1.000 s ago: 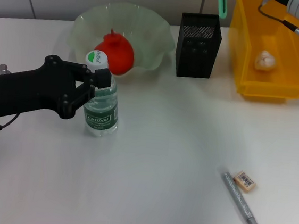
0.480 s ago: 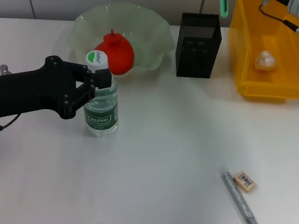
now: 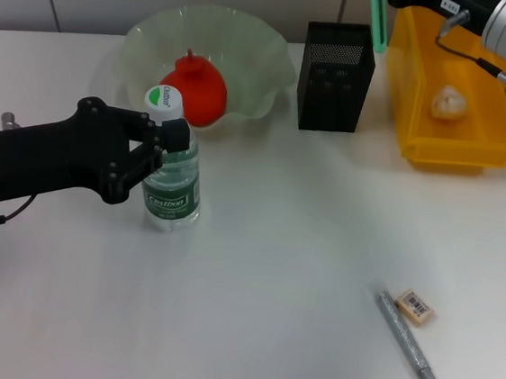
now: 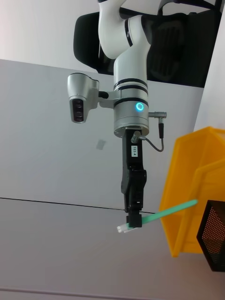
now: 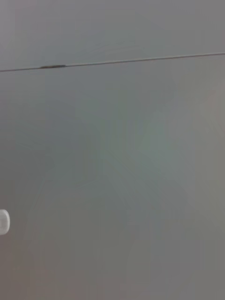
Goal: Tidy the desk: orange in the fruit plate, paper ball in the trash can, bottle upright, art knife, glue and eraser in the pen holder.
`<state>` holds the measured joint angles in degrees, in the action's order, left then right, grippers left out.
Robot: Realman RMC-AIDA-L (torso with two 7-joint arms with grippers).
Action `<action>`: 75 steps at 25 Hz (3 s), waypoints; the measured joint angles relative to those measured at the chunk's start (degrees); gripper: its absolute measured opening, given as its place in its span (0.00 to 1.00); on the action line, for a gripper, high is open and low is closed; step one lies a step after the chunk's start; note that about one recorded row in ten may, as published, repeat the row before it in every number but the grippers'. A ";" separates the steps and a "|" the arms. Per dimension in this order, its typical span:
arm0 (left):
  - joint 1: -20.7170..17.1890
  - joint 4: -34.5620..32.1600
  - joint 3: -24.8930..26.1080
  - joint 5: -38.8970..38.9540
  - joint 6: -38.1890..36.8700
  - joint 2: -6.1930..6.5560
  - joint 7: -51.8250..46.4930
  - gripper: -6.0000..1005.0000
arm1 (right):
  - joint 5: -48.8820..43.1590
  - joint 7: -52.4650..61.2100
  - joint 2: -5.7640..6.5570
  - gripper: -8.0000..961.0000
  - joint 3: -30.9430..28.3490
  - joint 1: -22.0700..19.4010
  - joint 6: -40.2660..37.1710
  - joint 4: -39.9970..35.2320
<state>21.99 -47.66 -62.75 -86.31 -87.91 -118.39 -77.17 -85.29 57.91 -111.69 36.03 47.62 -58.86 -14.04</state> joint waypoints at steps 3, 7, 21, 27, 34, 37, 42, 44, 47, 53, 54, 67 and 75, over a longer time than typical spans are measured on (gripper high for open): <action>-0.04 0.02 0.00 0.00 -0.06 0.00 0.00 0.03 | 0.00 -0.18 -0.15 0.26 0.00 -0.38 0.00 0.09; -0.11 0.07 0.00 0.00 -0.13 0.00 0.00 0.03 | 0.00 -0.25 -0.35 0.26 0.01 -0.61 0.00 0.13; -0.63 0.11 0.00 0.00 -0.53 0.00 0.00 0.03 | -0.01 -0.33 -0.54 0.26 -0.08 -0.78 -0.02 0.14; -0.64 0.11 0.00 0.00 -0.53 0.00 0.00 0.03 | 0.04 -0.34 -0.54 0.27 -0.18 -0.78 -0.02 0.07; -0.54 0.11 0.00 0.00 -0.40 0.00 0.00 0.03 | 0.10 -0.34 -0.55 0.27 -0.18 -0.78 0.69 -0.02; -0.59 0.11 0.05 0.00 -0.35 0.00 0.00 0.03 | 0.12 -0.34 -0.55 0.27 -0.17 -0.78 0.72 -0.02; -0.54 0.11 0.08 0.00 -0.38 0.00 0.00 0.03 | 0.13 -0.34 -0.54 0.27 -0.17 -0.78 0.76 -0.03; -0.53 0.11 0.09 0.00 -0.39 0.00 0.00 0.03 | 0.15 -0.34 -0.54 0.27 -0.17 -0.78 0.78 -0.02; -0.49 0.11 0.09 0.00 -0.42 0.00 0.00 0.03 | 0.47 -0.34 -0.54 0.27 -0.22 -0.78 0.78 0.01; -0.60 0.11 0.09 0.00 -0.46 0.00 0.00 0.03 | 0.72 -0.28 -0.54 0.27 -0.26 -0.78 0.78 0.03; -0.64 0.11 0.09 0.00 -0.49 0.00 0.00 0.03 | 0.73 -0.27 -0.54 0.27 -0.26 -0.78 0.78 0.02; -0.71 0.11 0.08 0.00 -0.51 0.00 0.00 0.03 | 0.84 -0.25 -0.52 0.28 -0.26 -0.12 1.34 -0.22; -0.83 0.11 0.08 0.07 -1.16 0.00 0.00 0.03 | 0.85 -0.18 -0.35 0.28 -0.25 1.46 3.64 -0.39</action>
<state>21.17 -47.55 -62.66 -86.24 -89.07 -118.39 -77.17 -84.45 57.73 -112.04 35.77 49.08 -55.22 -14.43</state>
